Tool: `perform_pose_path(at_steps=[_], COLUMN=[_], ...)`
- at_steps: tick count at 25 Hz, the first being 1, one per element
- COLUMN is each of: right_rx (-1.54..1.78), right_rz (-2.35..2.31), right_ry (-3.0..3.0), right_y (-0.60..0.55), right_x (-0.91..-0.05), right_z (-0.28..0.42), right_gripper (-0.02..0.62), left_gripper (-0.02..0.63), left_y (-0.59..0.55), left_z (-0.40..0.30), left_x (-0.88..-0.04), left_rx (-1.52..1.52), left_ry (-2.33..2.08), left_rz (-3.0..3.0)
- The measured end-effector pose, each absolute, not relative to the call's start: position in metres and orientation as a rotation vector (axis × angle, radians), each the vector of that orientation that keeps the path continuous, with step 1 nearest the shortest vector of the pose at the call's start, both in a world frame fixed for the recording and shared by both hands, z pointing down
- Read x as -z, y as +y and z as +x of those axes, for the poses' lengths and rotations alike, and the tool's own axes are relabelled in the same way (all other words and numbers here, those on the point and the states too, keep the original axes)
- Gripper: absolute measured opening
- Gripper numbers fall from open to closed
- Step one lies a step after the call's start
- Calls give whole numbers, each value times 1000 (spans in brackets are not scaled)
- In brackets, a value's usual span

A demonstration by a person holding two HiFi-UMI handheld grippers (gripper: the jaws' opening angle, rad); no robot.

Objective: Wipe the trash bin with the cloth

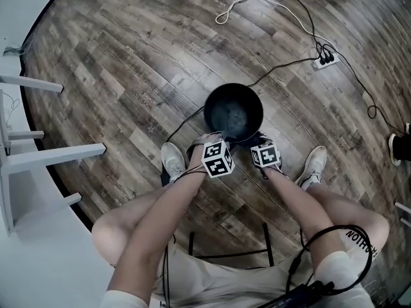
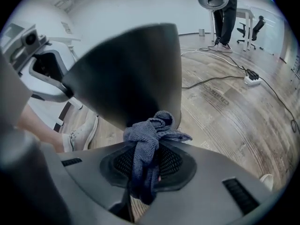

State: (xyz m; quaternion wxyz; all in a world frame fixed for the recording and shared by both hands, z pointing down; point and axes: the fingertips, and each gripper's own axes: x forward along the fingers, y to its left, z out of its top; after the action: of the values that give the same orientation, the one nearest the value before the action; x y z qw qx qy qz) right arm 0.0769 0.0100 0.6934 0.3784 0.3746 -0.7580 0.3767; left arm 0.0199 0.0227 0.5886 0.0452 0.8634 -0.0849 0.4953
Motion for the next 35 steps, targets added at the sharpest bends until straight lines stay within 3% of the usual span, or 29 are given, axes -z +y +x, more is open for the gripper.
perform_pose_path(at_steps=[17, 35], right_rx=[-821, -809], right_rz=[933, 857], right_ry=[-1812, -1976], right_y=[5, 25], right_x=[-797, -682], right_z=[83, 63], right_gripper=[77, 77], left_gripper=[35, 37], left_y=[23, 24], left_z=[21, 30], left_x=[-588, -590], left_rx=[-1490, -1433], left_ry=[-249, -470], left_rz=[2709, 2405])
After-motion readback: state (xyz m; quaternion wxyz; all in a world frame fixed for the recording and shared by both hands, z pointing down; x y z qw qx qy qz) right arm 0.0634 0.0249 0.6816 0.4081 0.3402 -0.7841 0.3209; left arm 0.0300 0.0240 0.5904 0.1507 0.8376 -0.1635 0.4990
